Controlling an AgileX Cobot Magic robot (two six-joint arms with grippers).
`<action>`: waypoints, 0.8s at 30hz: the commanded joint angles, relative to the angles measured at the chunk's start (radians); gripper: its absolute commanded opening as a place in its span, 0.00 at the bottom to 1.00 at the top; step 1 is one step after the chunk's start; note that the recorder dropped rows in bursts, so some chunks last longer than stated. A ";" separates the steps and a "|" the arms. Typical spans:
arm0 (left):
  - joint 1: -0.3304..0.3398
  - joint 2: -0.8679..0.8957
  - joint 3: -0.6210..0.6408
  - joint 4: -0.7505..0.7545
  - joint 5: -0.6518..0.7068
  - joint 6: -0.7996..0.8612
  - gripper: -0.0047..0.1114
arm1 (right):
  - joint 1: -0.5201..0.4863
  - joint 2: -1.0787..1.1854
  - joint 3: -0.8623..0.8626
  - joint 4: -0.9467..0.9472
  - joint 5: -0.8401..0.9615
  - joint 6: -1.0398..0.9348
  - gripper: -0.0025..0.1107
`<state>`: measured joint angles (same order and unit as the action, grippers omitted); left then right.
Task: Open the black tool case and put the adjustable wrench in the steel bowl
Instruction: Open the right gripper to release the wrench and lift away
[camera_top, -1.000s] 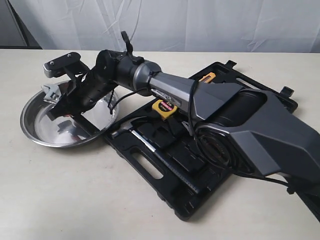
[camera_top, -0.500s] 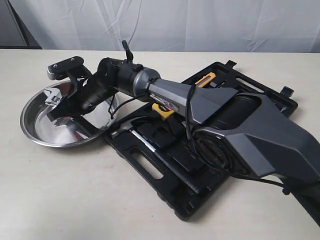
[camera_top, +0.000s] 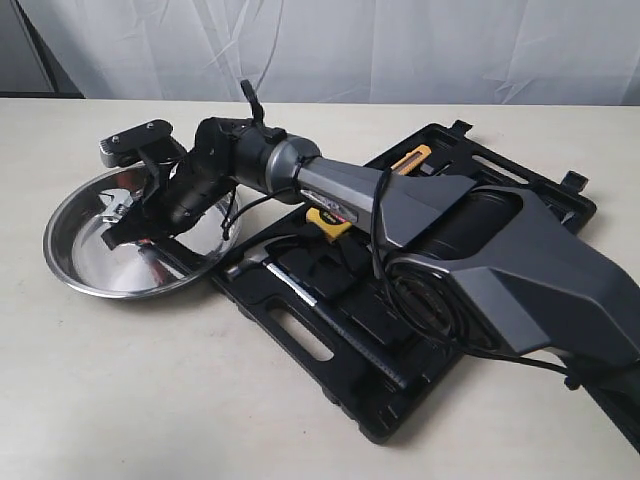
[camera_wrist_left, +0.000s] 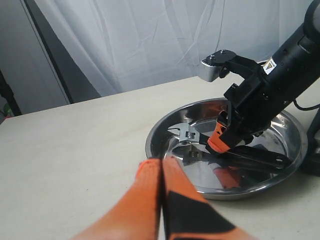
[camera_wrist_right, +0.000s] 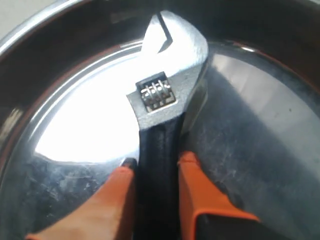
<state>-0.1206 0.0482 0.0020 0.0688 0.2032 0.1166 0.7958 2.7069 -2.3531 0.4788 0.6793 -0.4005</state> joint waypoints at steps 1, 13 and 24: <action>-0.001 -0.007 -0.002 0.001 -0.009 -0.004 0.04 | -0.005 -0.010 -0.005 -0.025 0.036 0.011 0.02; -0.001 -0.007 -0.002 0.001 -0.009 -0.004 0.04 | -0.005 -0.097 -0.005 -0.077 0.140 0.022 0.02; -0.001 -0.007 -0.002 0.001 -0.009 -0.004 0.04 | -0.007 -0.265 -0.005 -0.319 0.215 0.175 0.01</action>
<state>-0.1206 0.0482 0.0020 0.0688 0.2032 0.1166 0.7958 2.4816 -2.3531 0.2200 0.8509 -0.2542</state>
